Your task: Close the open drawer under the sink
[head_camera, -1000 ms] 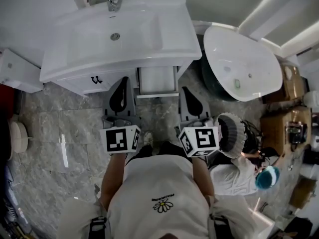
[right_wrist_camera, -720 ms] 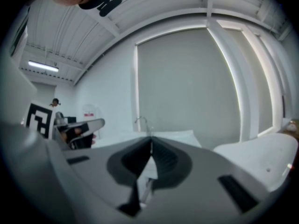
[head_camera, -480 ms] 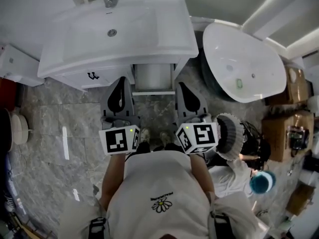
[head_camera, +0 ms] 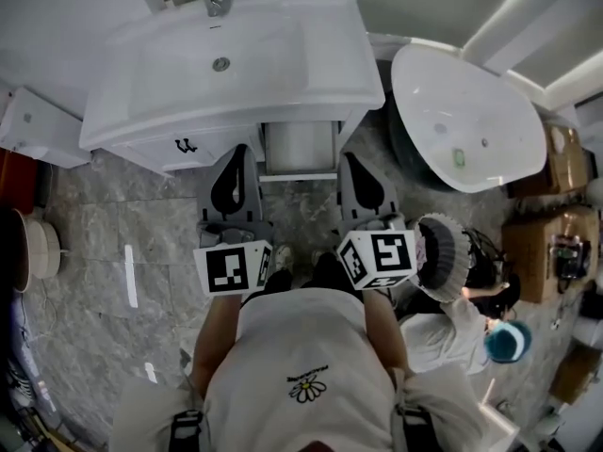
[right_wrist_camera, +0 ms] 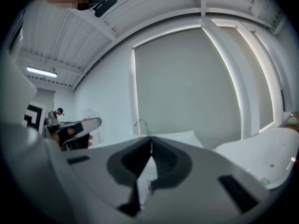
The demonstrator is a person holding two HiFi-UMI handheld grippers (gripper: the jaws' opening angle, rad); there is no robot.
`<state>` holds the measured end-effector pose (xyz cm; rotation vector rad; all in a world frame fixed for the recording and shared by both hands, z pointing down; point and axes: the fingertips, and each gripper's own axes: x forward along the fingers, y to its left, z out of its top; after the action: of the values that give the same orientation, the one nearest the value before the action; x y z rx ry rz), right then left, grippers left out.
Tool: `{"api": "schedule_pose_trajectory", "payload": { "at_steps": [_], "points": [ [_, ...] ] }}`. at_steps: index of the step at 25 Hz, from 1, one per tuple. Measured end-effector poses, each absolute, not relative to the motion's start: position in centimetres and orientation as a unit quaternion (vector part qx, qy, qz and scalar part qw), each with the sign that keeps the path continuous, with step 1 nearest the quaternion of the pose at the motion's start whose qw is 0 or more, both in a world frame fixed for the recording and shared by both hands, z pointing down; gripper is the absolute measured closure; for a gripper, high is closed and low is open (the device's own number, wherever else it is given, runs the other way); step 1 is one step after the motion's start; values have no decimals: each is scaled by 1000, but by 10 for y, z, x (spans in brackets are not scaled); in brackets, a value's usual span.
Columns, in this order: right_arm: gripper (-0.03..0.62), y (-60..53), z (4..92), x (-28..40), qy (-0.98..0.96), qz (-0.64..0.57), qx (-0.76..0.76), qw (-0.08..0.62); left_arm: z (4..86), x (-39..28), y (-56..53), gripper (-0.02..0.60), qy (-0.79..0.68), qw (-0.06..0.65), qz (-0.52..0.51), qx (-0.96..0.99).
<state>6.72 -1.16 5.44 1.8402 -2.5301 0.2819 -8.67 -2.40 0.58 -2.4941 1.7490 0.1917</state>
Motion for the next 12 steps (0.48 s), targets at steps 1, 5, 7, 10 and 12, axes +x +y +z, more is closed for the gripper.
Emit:
{"api": "schedule_pose_trajectory", "payload": {
  "at_steps": [1,5,7,10,12],
  "points": [
    [565,-12,55,65,-803,86,590,1,7,-90,-26,569,570,45,62,-818],
    [565,-10,60,67,-794,86,602,11,22,-92,-33,569,569,28,56,-820],
    [565,-13,61,71,-790,89,606,12,26,-91,-37,569,571,25,54,-819],
    [565,-17,60,83,-786,86,612,5,27,-88,-43,569,584,27,55,-809],
    [565,-18,61,90,-787,81,611,5,26,-85,-41,569,593,29,56,-802]
  ]
}}
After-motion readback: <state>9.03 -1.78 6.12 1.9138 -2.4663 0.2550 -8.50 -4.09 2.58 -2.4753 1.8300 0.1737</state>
